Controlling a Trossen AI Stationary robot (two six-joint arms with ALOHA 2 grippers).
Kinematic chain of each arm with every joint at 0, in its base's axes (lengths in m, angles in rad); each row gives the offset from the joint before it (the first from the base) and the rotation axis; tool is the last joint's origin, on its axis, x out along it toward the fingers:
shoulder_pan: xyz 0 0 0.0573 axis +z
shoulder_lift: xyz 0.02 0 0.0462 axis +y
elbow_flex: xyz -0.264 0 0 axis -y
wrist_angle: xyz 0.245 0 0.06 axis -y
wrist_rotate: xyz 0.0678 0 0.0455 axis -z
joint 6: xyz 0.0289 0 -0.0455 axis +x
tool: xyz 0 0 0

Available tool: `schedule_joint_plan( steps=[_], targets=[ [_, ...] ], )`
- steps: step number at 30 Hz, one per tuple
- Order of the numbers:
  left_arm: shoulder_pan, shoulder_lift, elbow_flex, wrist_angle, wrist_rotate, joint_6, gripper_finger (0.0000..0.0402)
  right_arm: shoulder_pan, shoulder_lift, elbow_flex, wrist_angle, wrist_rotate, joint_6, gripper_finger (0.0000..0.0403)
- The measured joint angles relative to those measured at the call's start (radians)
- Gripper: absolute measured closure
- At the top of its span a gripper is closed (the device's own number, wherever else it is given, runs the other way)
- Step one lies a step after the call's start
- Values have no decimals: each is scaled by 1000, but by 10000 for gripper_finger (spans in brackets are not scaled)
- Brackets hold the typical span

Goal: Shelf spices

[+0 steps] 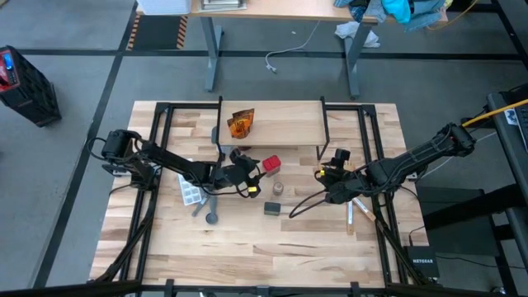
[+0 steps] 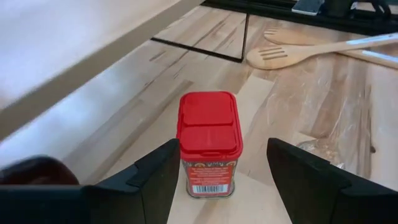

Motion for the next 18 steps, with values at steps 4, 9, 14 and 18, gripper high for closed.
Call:
schedule_joint_plan(
  steps=[4, 9, 14, 18],
  targets=[
    [0, 0, 0, 1, 0, 31, 168, 0, 0, 0, 2, 0, 0, 157],
    [9, 0, 0, 0, 33, -40, 168, 0, 0, 0, 3, 0, 0, 157],
    [53, 0, 0, 0, 211, -124, 168, 0, 0, 0, 3, 0, 1, 157],
    [73, 0, 0, 1, 219, -121, 168, 0, 0, 0, 3, 0, 1, 157]
  ],
)
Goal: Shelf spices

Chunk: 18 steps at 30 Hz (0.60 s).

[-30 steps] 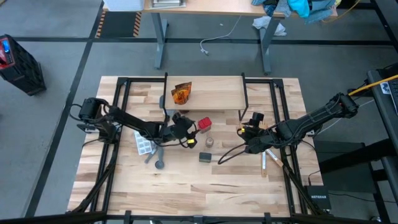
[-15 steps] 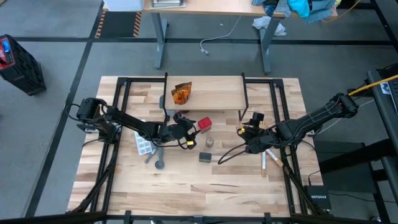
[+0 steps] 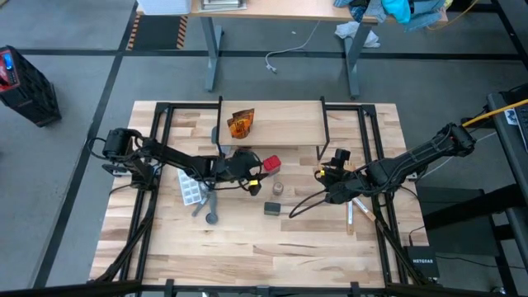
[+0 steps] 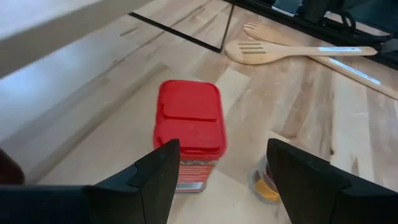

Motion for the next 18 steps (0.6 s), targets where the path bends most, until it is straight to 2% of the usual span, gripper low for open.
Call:
schedule_joint_plan(
  steps=[12, 18],
  targets=[
    [66, 3, 0, -22, -6, 25, 153, 0, 0, 0, 1, 0, 0, 157],
    [56, 4, 0, -25, -8, 18, 142, 0, 0, 0, 2, 0, 0, 157]
  ],
)
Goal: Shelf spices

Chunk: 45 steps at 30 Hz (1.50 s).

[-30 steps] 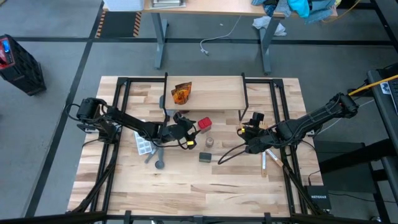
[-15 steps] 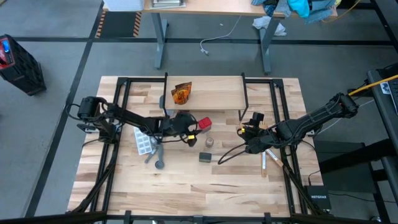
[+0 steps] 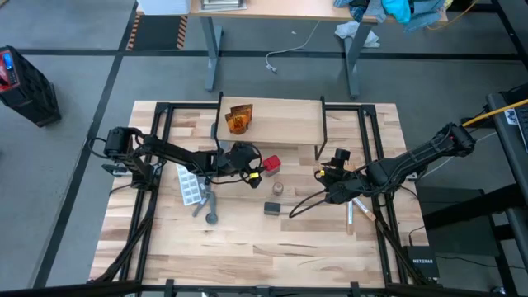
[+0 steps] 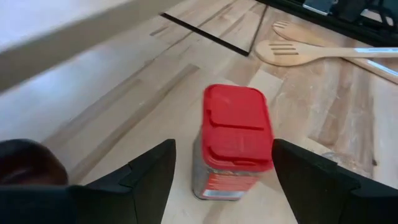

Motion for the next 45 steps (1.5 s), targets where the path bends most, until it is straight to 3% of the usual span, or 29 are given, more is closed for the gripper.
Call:
schedule_joint_plan(
  steps=[27, 36, 45],
  targets=[
    [-57, 0, 0, 44, 2, 15, 139, 0, 0, 0, 0, 0, 0, 157],
    [-50, 0, 0, 48, -2, -123, 139, 0, 0, 0, 0, 0, 0, 157],
    [-49, 0, 0, 74, -4, -122, 139, 0, 0, 0, 1, 0, 0, 157]
  ],
)
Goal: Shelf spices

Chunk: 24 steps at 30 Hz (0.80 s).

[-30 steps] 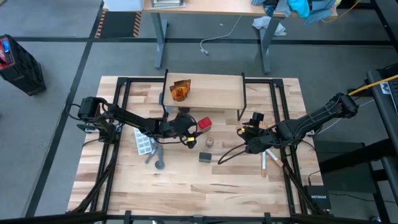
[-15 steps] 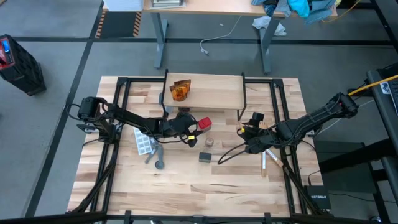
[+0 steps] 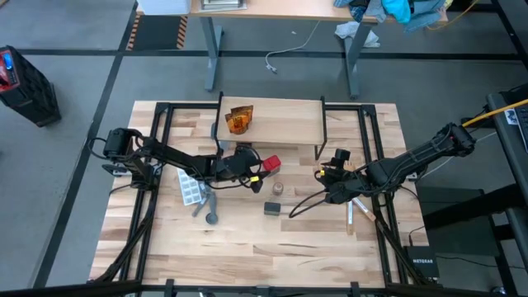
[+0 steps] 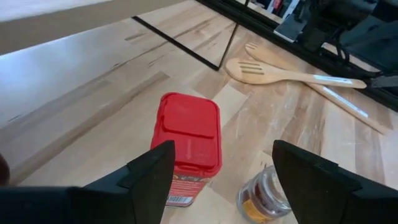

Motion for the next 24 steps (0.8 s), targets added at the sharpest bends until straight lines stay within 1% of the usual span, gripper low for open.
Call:
schedule_joint_plan(
  steps=[5, 11, 24],
  targets=[
    [0, 0, 0, 0, 0, 3, 139, 0, 0, 0, 0, 0, 0, 157],
    [-4, 0, 0, -3, -3, -75, 139, 0, 0, 0, 0, 0, 0, 157],
    [-9, 0, 0, -5, -6, -44, 139, 0, 0, 0, 0, 0, 0, 157]
  ],
)
